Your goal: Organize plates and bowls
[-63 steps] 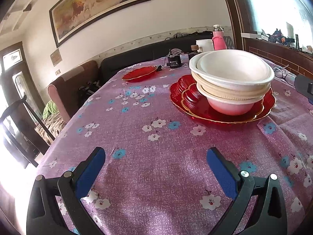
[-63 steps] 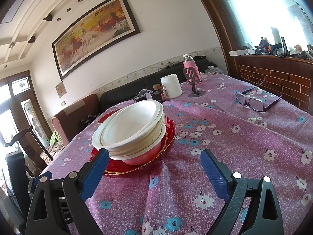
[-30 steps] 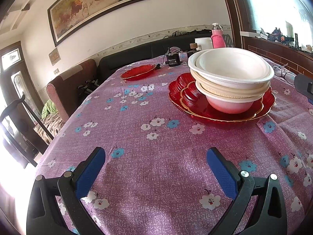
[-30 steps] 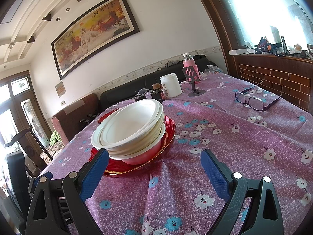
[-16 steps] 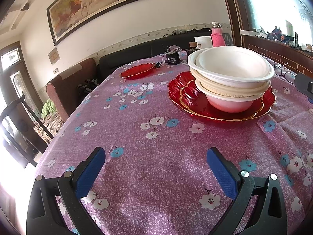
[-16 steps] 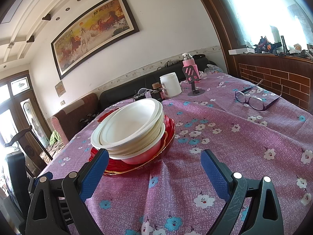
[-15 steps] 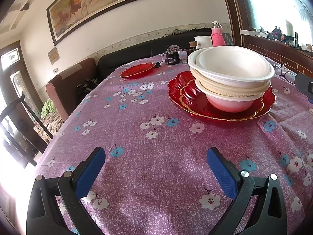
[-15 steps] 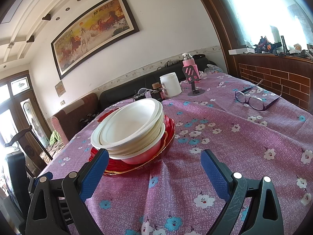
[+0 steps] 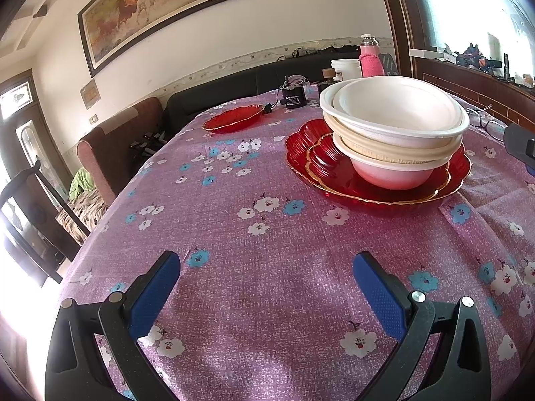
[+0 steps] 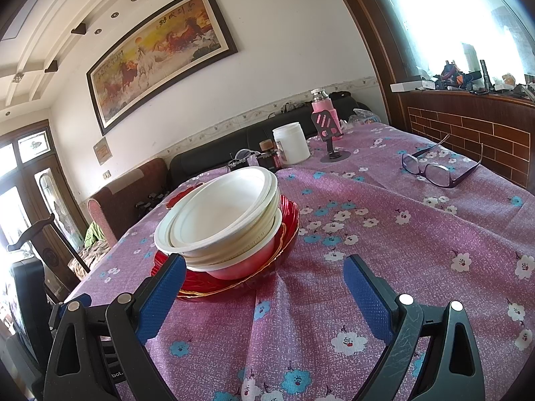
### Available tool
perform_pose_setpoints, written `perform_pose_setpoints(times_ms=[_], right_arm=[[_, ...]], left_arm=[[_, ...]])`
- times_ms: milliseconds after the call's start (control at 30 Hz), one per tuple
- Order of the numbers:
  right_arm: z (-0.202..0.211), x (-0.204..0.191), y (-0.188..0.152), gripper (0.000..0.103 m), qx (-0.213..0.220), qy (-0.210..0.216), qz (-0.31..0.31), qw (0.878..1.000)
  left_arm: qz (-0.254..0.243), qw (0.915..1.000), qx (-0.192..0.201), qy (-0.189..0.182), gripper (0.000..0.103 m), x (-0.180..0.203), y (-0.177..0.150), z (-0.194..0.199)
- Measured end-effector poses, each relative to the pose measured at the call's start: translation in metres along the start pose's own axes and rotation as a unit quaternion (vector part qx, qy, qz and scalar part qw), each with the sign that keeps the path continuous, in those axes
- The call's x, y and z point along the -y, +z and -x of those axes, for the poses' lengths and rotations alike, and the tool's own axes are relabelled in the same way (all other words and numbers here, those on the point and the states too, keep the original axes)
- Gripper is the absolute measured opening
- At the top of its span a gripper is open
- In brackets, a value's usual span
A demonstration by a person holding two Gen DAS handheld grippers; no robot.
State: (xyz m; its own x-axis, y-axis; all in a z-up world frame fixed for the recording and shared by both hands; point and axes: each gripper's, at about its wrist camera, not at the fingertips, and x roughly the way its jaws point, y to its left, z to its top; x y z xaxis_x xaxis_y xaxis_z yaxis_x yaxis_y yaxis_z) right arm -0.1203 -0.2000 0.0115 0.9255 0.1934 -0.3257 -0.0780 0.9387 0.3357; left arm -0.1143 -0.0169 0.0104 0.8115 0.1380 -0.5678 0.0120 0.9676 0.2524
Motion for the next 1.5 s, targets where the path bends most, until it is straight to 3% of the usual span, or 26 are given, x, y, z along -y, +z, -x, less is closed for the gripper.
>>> perform_pose_setpoints(times_ms=[500,1067,1167,1367,1500], right_arm=[[0.000,0.000,0.000,0.097,-0.001,0.000,0.000,1.000],[0.000,0.001,-0.005,0.097,-0.004,0.000,-0.002,1.000],[0.000,0.001,-0.005,0.097,-0.004,0.000,-0.002,1.000],[-0.001,0.002,-0.007,0.097,-0.007,0.000,-0.004,1.000],[-0.002,0.002,-0.006,0.097,-0.010,0.000,-0.005,1.000]], left_arm=[[-0.001,1.0000,-0.004,-0.002,0.103,-0.001,0.000,-0.002],[-0.019,0.9987,-0.046,-0.003,0.103,0.001,0.004,-0.010],[-0.011,0.9982,-0.053,-0.026,0.103,-0.001,0.005,-0.008],[-0.027,0.9977,-0.049,-0.039,0.103,0.008,0.005,-0.004],[-0.010,0.9978,-0.049,-0.044,0.103,0.000,0.006,-0.003]])
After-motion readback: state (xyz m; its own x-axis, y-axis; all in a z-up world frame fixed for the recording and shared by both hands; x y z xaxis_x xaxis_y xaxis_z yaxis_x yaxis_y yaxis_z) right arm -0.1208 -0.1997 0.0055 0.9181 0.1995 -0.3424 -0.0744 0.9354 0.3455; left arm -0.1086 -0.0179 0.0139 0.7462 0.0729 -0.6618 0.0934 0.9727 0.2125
